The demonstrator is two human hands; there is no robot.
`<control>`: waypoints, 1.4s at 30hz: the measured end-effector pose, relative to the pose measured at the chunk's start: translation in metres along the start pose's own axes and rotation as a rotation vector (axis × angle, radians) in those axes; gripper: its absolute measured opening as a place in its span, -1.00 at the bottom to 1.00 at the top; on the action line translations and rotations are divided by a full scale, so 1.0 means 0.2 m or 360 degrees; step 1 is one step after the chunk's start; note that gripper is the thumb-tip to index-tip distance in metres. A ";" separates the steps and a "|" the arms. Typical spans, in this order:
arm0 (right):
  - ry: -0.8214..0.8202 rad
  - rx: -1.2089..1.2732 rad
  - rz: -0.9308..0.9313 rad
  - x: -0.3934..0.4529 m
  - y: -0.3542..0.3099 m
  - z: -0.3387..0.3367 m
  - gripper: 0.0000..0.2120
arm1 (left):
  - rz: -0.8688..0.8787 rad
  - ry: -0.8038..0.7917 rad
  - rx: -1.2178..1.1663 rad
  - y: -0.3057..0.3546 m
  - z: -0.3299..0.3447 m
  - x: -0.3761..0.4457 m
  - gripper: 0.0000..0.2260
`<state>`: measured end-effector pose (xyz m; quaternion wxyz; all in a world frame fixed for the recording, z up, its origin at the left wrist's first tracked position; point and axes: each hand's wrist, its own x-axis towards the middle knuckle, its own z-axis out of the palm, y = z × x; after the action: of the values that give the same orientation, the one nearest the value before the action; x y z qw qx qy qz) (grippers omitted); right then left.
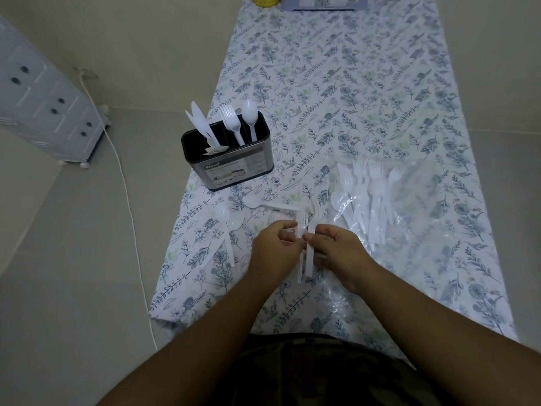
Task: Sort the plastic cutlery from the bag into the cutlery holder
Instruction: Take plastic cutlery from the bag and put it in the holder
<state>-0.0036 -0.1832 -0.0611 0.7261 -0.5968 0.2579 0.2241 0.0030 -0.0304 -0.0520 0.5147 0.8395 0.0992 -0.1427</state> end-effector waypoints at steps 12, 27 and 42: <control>0.0072 0.0014 0.0086 -0.03 0.04 -0.08 -0.94 | 0.0064 -0.0047 0.0264 -0.04 0.08 0.00 -0.83; 0.0128 0.0017 0.0106 -0.03 0.06 -0.14 -0.80 | -0.0122 -0.0141 -0.0237 -0.05 0.13 -0.07 -0.75; 0.0078 -0.0042 0.0014 0.00 0.04 -0.07 -0.65 | 0.0233 -0.0058 0.0056 -0.02 0.11 -0.08 -0.68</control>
<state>-0.0103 -0.1958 -0.0691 0.7105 -0.6105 0.2753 0.2161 -0.0166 -0.0487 -0.0594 0.5106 0.8508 0.0258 -0.1216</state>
